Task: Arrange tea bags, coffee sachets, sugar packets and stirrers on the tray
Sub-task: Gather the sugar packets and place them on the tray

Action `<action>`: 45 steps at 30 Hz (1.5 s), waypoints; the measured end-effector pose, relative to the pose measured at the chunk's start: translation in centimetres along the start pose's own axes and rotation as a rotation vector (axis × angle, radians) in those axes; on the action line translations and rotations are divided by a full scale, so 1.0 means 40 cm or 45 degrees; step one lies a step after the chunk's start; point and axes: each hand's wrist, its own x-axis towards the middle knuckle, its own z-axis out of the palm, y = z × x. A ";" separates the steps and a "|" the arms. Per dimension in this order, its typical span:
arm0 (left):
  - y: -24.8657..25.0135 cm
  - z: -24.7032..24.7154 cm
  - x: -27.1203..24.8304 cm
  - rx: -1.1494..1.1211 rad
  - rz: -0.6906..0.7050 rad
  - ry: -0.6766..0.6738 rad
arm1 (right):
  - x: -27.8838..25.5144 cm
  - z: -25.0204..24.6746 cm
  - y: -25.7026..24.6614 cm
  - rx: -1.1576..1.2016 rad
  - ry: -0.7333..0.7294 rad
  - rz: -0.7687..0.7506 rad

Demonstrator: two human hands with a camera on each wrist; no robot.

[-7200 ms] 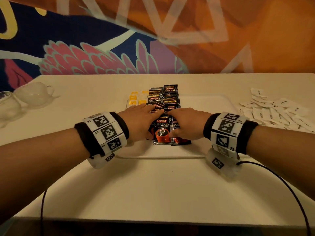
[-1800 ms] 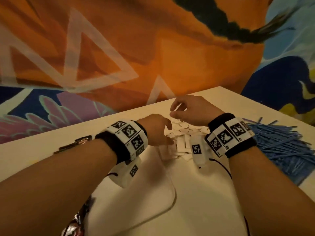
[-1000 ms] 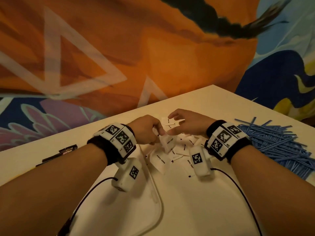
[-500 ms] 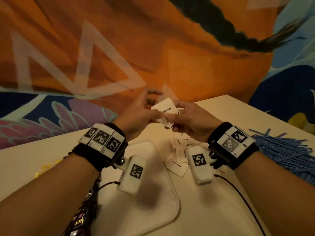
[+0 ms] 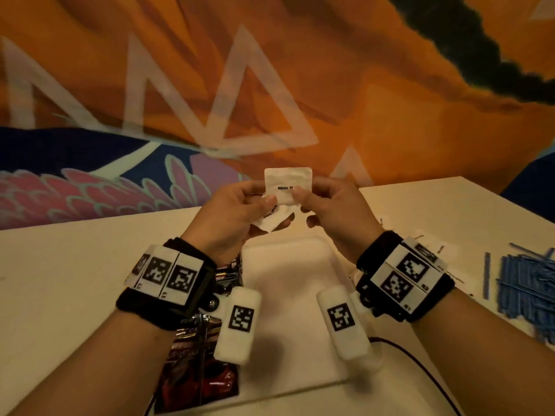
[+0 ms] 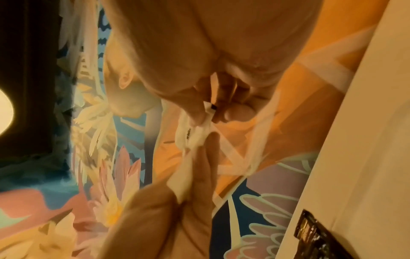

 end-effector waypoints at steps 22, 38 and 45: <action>0.061 -0.294 -0.039 -0.007 0.219 0.462 | 0.217 0.180 0.188 -1.167 -0.357 0.577; 0.003 -0.275 -0.007 -0.114 0.001 0.517 | 0.149 0.241 0.010 0.043 -0.521 0.379; 0.003 -0.270 -0.010 -0.125 0.009 0.544 | 0.159 0.243 0.010 0.049 -0.385 0.227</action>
